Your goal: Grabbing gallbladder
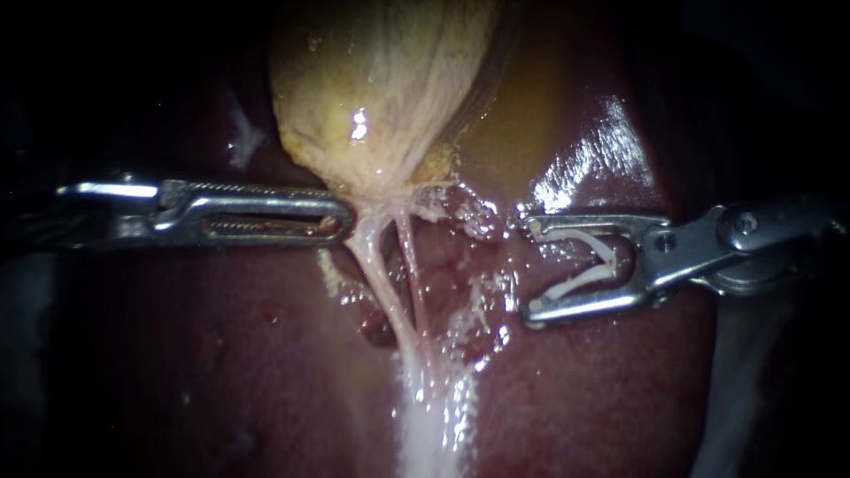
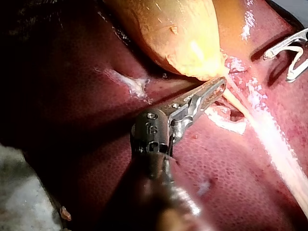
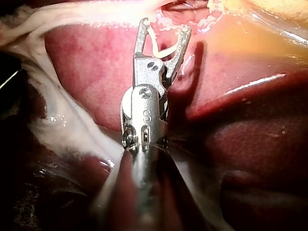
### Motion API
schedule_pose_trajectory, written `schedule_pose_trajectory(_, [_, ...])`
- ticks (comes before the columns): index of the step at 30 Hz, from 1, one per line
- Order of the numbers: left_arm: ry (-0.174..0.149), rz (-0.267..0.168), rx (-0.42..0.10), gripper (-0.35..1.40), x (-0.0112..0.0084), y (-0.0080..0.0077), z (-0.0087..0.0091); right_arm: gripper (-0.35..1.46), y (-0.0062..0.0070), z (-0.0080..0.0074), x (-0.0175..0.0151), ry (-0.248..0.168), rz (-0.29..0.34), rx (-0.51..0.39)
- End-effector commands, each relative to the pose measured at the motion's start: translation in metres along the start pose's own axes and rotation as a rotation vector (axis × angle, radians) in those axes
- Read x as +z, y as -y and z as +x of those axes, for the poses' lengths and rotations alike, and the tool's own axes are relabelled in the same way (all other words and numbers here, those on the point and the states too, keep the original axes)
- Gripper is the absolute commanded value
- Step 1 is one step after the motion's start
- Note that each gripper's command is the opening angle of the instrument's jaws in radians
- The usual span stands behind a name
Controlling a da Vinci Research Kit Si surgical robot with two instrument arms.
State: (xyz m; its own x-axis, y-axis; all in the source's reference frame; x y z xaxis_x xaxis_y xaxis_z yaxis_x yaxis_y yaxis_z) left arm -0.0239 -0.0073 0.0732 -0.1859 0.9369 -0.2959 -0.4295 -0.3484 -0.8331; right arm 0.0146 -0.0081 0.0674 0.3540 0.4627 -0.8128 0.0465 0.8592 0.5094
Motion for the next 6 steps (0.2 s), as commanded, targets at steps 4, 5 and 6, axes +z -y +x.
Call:
schedule_pose_trajectory(4, [0.0, 0.0, 0.0, -0.35, 0.0, 0.0001, 0.0001, 0.5, 0.0, 0.0, 0.0, 0.0, 0.0, 0.0])
schedule_pose_trajectory(5, [0.0, 0.0, 0.0, -0.35, 0.0001, 0.0001, 0.0001, 0.5, 0.0, 0.0, 0.0, 0.0, 0.0, 0.0])
schedule_pose_trajectory(6, [0.001, 0.0, 0.001, -0.35, 0.0001, 0.0002, 0.0001, 0.5, 0.0, 0.0, 0.0, 0.0, 0.0, 0.0])
